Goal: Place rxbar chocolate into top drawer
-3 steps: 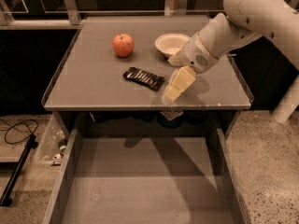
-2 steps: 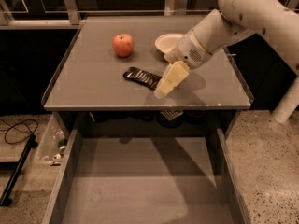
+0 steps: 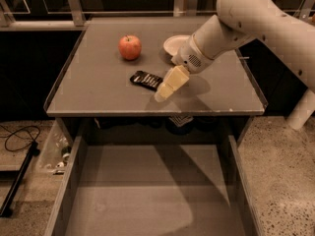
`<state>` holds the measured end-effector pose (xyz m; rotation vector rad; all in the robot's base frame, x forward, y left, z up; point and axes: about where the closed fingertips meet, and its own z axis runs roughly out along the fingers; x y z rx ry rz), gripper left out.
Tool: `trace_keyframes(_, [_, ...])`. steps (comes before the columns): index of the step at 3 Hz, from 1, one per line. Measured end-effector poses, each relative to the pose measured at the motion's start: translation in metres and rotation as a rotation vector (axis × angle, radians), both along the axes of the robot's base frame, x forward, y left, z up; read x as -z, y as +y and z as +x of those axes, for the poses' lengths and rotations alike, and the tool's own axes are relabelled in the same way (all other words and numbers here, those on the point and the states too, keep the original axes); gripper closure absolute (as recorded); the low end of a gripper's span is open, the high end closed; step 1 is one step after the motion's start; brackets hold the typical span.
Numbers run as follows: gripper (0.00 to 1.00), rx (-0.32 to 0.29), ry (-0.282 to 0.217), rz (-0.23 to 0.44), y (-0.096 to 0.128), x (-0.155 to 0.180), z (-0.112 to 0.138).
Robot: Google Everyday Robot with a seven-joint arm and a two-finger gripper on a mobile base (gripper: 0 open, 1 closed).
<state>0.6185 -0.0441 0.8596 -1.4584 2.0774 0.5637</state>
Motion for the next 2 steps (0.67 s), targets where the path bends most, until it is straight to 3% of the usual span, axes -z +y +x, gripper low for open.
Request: trace_keyframes(2, [0.00,0.057,0.011,-0.014,0.008,0.025,0.024])
